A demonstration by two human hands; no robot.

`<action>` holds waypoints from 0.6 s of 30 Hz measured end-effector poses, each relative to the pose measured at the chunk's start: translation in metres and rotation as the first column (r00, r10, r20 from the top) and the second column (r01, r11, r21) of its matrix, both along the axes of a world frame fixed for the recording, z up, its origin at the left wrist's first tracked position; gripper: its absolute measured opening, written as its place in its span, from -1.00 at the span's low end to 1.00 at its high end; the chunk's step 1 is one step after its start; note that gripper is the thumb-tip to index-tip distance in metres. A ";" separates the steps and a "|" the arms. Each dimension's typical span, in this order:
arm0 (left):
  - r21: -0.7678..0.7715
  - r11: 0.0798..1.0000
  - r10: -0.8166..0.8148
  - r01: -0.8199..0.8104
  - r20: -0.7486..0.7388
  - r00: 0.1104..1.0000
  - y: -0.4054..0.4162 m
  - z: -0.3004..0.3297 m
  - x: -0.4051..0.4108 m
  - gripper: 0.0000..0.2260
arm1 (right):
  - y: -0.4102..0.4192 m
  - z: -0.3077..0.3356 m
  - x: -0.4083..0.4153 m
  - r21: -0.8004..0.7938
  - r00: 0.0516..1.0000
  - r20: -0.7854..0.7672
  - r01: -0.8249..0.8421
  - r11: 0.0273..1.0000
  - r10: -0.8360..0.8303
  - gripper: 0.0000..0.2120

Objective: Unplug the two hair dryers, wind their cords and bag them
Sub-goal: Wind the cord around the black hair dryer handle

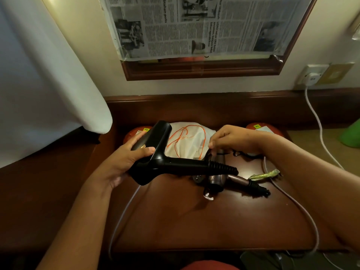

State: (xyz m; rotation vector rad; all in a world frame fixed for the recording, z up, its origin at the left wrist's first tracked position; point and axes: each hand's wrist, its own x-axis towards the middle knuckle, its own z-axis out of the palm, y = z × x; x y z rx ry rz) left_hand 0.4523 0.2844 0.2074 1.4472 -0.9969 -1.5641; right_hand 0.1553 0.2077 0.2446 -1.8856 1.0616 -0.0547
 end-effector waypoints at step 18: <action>-0.282 0.905 0.370 -0.320 0.144 0.918 0.007 0.000 -0.007 -0.48 | 0.046 0.005 0.029 -0.444 0.882 -0.471 -0.262 0.857 0.026 -0.73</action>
